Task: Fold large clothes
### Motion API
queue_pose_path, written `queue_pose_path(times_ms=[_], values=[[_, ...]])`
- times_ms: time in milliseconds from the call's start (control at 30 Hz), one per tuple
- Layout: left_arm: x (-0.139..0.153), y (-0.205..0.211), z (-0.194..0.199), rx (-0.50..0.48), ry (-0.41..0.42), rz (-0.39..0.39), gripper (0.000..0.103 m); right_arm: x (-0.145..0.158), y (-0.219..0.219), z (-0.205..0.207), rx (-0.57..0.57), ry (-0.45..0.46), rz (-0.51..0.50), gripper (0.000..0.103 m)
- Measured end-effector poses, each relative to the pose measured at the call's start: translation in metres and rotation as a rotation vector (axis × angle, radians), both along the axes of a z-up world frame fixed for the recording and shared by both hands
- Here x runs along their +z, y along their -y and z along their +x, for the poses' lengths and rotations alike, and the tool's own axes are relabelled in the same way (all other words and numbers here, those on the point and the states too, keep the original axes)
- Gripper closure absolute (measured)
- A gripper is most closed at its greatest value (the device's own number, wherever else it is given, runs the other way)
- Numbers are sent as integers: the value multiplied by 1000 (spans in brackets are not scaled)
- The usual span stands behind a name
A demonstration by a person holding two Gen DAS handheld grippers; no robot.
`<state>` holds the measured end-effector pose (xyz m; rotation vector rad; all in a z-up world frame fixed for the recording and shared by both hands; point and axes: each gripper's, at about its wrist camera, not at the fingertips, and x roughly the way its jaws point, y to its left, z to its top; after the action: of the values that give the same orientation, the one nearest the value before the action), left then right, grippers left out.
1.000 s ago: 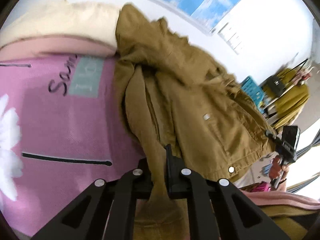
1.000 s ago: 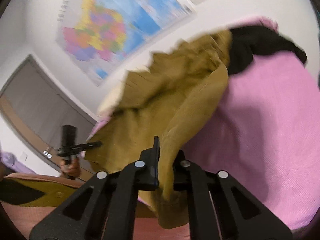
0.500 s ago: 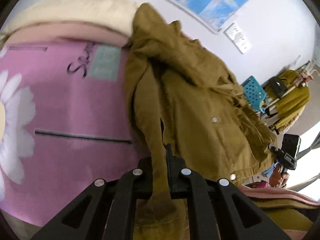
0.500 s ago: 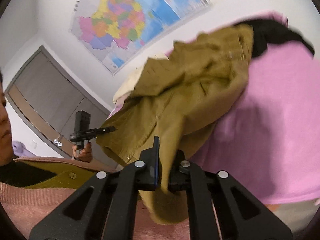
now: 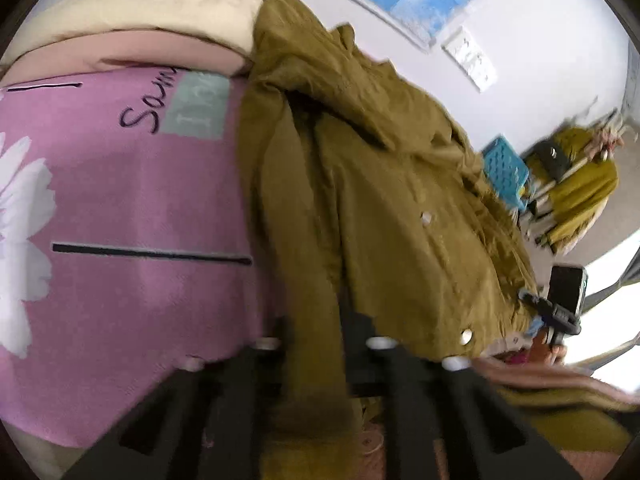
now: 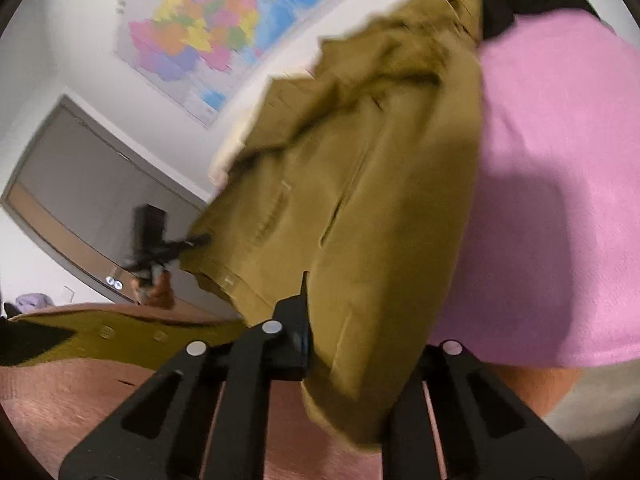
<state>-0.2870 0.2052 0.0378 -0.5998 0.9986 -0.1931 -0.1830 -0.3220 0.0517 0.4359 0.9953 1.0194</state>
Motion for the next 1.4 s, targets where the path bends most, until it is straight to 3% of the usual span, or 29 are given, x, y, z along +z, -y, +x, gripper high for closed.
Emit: queue_pose_path(times_ms=[33,267,367,533,633,700,1133,1400], values=[[7,-3,-2,17,27,-23,96,10,3,-2,-13,23,38,94],[77,-3,-22,35,221,32,96,67,20,-17,-47,168,122,95],[90,-9,-31,33,279,10,96,76,30,-23,-52,184,180,95],[72,-21,-15,54,211,-87,96,63,29,-8,-71,112,162,95],[58,-32,-3,74,137,-142,95,67,30,2,-84,107,179,95],[60,-36,3,74,132,-163,95,74,29,10,-95,113,190,94],[110,-50,69,65,136,-91,91,109,11,94,-158,104,198,92],[131,-54,123,70,128,15,91,123,-3,144,-189,102,179,92]])
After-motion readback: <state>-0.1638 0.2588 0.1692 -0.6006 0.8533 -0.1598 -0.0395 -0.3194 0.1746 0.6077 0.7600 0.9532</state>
